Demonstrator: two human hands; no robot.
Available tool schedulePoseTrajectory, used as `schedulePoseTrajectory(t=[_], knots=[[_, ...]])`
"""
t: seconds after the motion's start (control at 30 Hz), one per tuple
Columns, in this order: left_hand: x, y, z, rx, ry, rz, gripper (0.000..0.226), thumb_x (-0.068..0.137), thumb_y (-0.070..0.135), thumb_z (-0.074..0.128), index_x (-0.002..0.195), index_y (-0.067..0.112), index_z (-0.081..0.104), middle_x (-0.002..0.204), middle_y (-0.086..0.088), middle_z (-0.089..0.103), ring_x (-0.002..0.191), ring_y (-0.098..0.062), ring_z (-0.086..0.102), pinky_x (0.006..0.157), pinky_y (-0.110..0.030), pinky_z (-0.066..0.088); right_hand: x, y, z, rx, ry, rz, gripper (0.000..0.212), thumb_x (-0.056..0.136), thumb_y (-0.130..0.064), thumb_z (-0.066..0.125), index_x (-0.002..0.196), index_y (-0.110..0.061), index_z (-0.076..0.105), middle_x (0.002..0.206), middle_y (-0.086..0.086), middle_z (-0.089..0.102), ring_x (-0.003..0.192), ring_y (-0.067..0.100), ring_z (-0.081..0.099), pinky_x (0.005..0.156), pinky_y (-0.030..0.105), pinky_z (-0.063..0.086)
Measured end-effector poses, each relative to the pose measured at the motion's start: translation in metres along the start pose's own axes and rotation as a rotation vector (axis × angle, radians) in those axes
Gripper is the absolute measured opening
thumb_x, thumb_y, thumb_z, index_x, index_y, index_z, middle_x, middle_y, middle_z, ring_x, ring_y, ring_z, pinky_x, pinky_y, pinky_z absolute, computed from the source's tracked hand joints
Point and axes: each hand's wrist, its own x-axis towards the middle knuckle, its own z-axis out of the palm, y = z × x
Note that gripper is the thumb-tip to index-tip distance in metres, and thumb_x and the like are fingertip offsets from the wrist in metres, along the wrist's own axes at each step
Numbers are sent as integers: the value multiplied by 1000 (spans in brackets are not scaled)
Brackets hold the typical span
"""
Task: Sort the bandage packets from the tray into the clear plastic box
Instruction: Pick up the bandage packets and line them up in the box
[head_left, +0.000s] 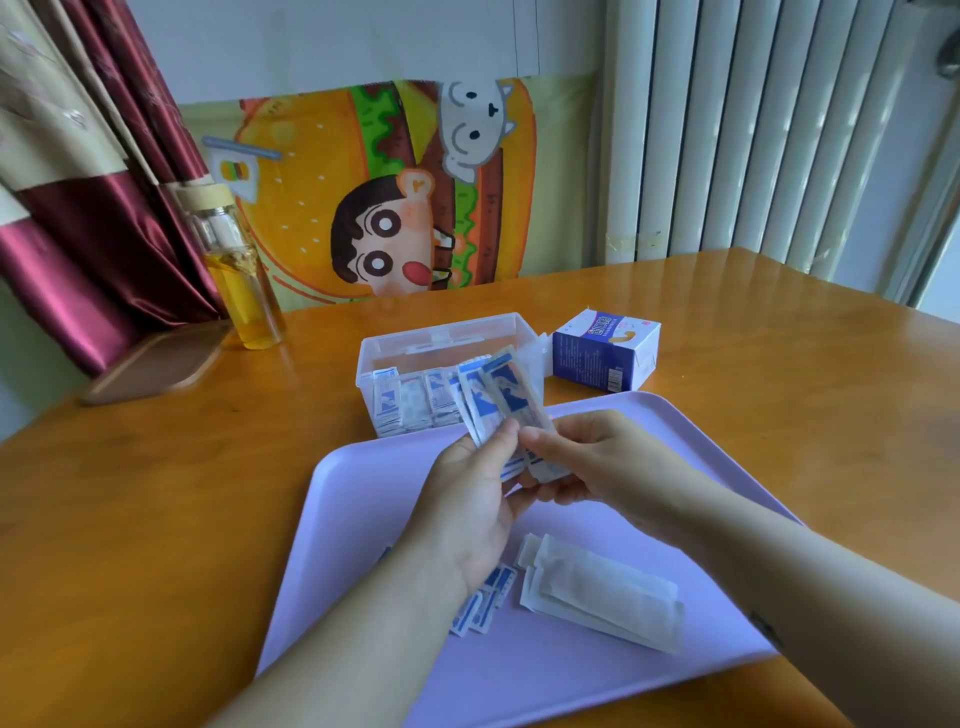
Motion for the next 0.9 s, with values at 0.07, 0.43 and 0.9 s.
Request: schedulePoseTrajectory(t=[0.07, 0.43, 0.9], knots=[[-2, 3, -1, -20, 5, 10, 26, 100, 15, 41, 107, 9, 65, 107, -19, 69, 88, -29, 63, 80, -39, 51, 0, 0, 1, -15, 94, -26, 20, 90, -26, 60, 76, -13, 63, 67, 0, 71, 61, 13, 62, 60, 22, 48], [-10, 16, -22, -384, 72, -31, 17, 96, 10, 47, 103, 11, 63, 89, -3, 73, 85, -15, 69, 68, -28, 57, -7, -10, 15, -181, 69, -52, 28, 75, -29, 76, 63, -14, 55, 58, -1, 69, 50, 7, 60, 49, 13, 41], [-13, 13, -11, -436, 115, -70, 17, 94, 11, 52, 108, 15, 60, 105, -12, 70, 98, -25, 66, 81, -36, 54, -19, -2, 3, -143, 32, -33, 30, 97, -23, 49, 75, -17, 67, 69, 2, 73, 59, 13, 66, 56, 19, 48]])
